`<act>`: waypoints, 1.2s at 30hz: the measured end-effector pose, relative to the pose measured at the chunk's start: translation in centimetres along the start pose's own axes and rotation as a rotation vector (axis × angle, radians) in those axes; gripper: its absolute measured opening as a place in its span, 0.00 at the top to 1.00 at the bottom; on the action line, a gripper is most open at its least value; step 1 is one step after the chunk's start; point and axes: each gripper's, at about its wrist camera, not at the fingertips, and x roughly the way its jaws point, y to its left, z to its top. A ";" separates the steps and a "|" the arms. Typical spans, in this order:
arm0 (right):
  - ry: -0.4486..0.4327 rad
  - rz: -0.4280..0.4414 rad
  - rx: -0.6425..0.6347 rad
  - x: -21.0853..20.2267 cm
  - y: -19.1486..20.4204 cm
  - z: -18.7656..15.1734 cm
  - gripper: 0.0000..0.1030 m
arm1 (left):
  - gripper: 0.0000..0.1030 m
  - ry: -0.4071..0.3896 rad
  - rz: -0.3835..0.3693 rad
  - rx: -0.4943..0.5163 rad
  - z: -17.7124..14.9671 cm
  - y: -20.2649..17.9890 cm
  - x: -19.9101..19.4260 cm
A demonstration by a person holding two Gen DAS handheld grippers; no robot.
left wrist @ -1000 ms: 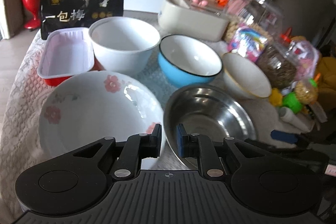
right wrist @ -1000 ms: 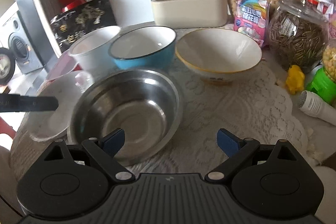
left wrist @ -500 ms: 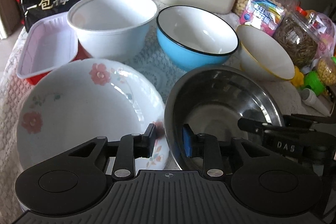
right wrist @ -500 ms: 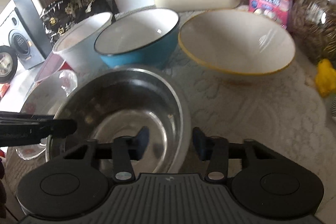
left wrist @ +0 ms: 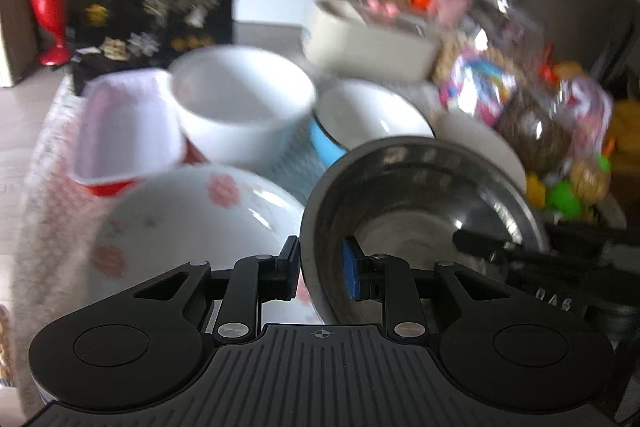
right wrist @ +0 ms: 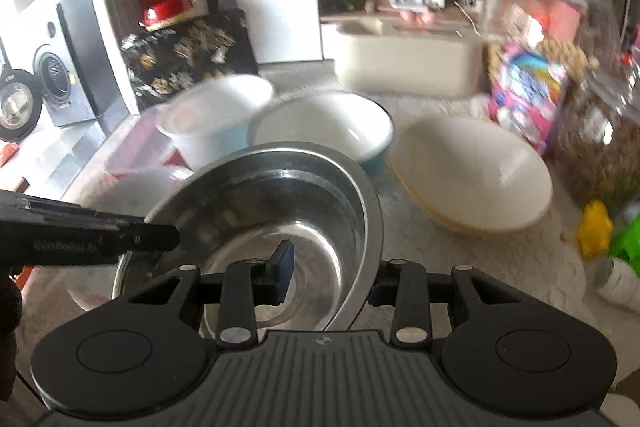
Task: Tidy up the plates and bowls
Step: 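Grasp the rim of the stainless steel bowl with the right gripper, then lower the steel bowl onto the white floral plate and open the right gripper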
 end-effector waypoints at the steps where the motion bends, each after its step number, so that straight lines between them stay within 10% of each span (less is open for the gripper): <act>1: 0.000 0.012 -0.006 0.1 0.8 0.3 0.64 | 0.76 -0.014 0.012 -0.011 0.2 0.7 -0.7; 13: 0.109 0.139 -0.097 8.3 10.0 0.8 0.63 | 0.76 0.040 0.204 -0.126 -1.5 9.8 -0.7; 21: 0.096 0.148 -0.132 9.0 10.8 0.7 0.57 | 0.72 0.001 0.319 -0.031 -1.9 9.7 -0.2; 29: 0.022 0.107 -0.091 7.7 9.3 0.4 0.47 | 0.73 0.000 0.323 -0.049 -1.8 9.7 0.1; 36: 0.134 0.160 0.024 10.2 7.7 0.3 0.47 | 0.65 0.067 0.224 -0.164 -1.6 11.0 1.1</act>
